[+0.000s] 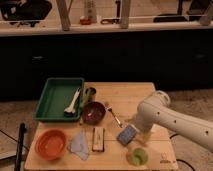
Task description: Place sponge in red bowl
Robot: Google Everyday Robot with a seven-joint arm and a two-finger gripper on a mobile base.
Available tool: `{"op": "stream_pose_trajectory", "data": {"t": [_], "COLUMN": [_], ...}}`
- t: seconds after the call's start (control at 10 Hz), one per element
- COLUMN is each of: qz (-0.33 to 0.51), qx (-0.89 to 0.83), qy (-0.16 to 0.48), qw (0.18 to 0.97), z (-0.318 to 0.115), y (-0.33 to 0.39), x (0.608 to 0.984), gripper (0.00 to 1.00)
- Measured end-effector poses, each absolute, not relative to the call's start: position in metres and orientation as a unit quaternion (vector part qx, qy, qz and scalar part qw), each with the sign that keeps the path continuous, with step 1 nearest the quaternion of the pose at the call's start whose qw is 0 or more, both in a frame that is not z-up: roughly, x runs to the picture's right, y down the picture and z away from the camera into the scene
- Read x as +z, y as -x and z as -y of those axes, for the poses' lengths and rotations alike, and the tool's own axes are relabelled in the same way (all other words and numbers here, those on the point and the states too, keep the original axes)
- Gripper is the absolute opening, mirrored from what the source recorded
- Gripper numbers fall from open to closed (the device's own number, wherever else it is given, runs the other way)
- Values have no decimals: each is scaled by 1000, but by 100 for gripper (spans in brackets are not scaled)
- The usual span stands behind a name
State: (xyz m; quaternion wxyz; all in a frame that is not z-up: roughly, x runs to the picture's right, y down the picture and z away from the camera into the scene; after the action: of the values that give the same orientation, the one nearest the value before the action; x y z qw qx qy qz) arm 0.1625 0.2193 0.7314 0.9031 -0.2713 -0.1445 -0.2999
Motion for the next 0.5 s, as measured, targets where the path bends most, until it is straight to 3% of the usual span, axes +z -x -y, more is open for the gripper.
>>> {"op": "stream_pose_trajectory", "data": {"t": [0.5], "qz": [149], "qx": [-338], "qy": [262], "qw": [891], "z": [-225], "y": [-130], "x": [751], "gripper": [80]}}
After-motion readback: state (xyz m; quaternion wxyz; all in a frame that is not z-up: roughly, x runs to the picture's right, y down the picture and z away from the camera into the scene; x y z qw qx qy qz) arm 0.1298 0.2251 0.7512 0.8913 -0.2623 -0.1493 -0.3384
